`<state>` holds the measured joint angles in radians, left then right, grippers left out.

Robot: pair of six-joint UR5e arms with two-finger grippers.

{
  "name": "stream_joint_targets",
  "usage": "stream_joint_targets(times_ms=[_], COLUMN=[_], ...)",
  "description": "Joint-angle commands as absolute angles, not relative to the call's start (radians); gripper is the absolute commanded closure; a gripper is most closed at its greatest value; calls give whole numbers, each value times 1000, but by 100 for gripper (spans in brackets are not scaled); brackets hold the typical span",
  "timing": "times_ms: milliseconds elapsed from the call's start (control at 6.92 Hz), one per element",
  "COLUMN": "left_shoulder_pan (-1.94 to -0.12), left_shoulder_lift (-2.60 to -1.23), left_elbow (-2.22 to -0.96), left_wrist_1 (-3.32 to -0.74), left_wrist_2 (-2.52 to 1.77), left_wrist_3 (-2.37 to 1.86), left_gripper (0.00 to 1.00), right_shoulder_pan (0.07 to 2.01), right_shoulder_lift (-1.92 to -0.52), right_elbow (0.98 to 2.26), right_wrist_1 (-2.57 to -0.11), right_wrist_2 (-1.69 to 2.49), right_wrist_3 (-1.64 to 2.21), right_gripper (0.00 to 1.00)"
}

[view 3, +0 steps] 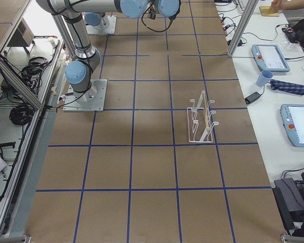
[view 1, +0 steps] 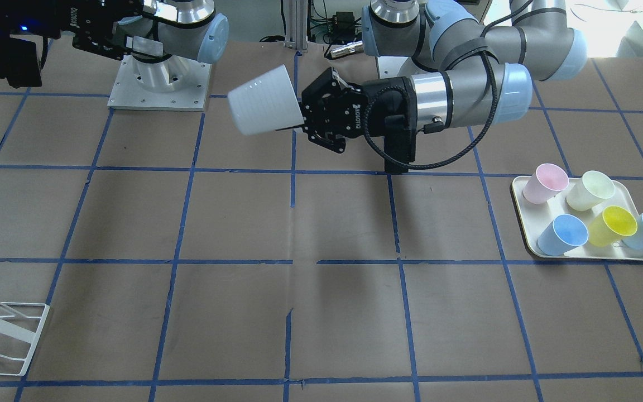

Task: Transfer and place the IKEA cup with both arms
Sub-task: 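Open the right gripper and pull the cup away with the left gripper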

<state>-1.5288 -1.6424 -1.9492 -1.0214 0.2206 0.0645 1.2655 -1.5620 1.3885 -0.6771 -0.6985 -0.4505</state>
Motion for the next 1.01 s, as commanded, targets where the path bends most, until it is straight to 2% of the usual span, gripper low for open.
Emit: stream_joint_targets(times_ms=[0,433,867], left_shoulder_pan=[-1462,-1369,-1179], left_shoulder_lift=[-1614,-1612,-1588], left_elbow=[-1936,-1827,-1822], left_wrist_1=[-1020,-1163,-1254], left_wrist_2=[602,1098,1412], left_wrist_3=[66,229,632], left_gripper=[100,100,100], right_shoulder_pan=[1267,1323,1474], right_shoulder_lift=[-1572,-1611,-1606], right_elbow=[1384,1384,1417], right_wrist_1=[-880,-1091,-1372], right_wrist_2=[-916,-1171,-1354], right_wrist_3=[-337,-205,-54], right_gripper=[0,0,0])
